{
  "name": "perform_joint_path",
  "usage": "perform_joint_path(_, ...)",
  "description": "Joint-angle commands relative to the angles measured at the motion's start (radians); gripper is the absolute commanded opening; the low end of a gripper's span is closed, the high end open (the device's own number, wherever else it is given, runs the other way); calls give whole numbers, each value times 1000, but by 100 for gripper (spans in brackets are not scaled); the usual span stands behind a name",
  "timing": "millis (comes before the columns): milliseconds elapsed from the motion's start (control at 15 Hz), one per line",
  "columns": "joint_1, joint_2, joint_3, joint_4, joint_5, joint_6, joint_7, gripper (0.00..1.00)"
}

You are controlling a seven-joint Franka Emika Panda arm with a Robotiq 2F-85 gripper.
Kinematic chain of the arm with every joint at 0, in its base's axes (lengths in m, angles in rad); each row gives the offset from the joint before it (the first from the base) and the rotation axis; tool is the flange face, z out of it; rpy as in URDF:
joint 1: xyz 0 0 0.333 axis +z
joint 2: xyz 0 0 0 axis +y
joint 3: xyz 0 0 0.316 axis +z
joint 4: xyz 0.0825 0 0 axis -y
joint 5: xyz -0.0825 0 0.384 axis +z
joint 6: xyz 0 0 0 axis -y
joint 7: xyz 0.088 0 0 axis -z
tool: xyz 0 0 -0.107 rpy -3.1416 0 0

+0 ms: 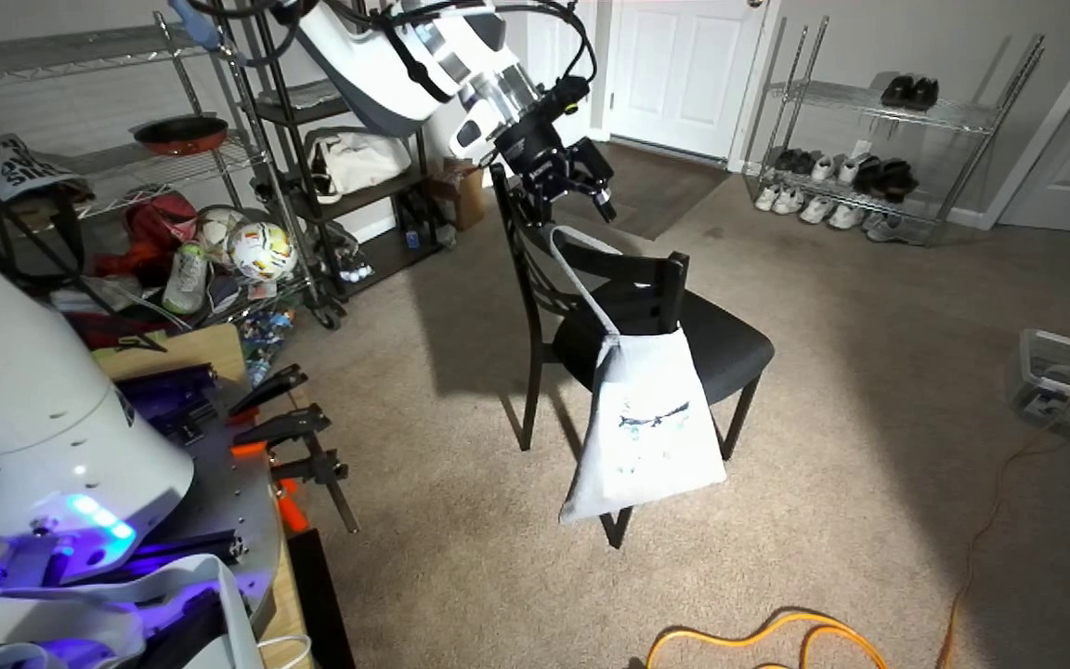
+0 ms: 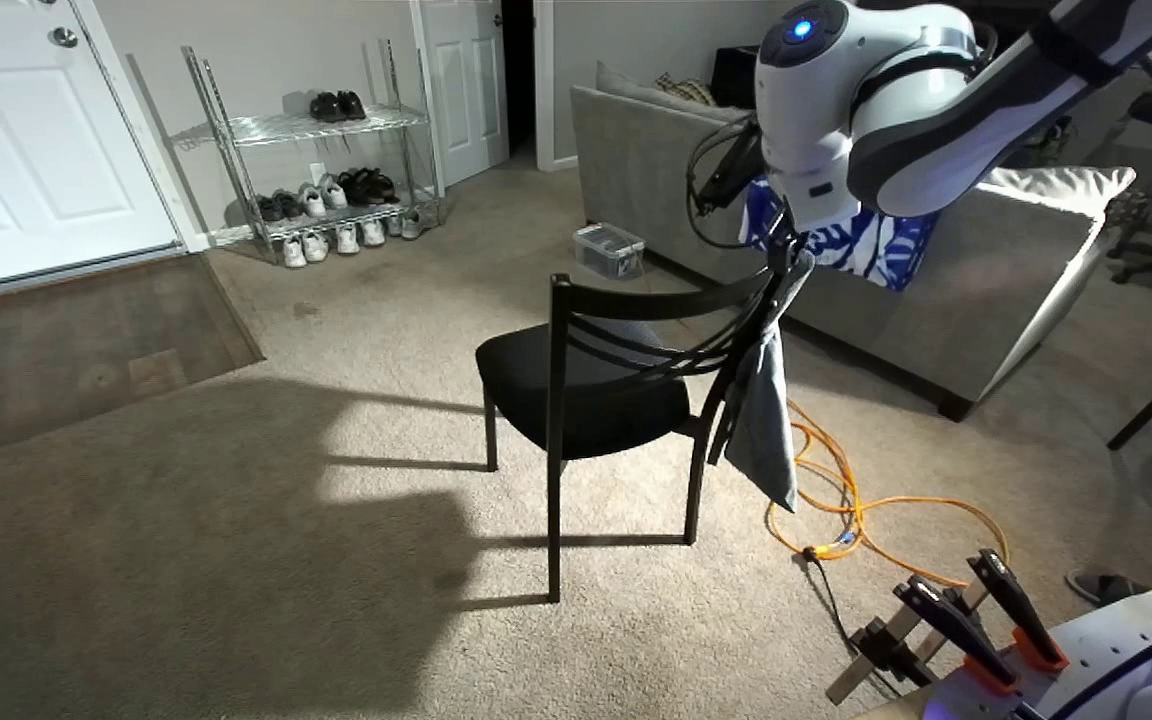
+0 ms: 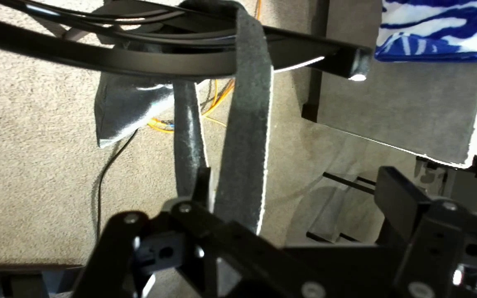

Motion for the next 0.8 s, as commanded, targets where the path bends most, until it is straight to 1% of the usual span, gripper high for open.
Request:
perform_joint_path(0,-55,13,58,-48,-7,80,1,100)
perform_joint_path(267,-107,28,122,-62,-17,96,1,100)
perform_joint_path(467,-130,20,148,-54,-31,76,1,100)
perform_joint_path(533,-57,42,83,-39,1,65,1,100)
perform_joint_path(600,-102,42,128,-37,-8,59,1,100)
perform_joint_path(733,-108,42,133,-37,-8,59,1,100)
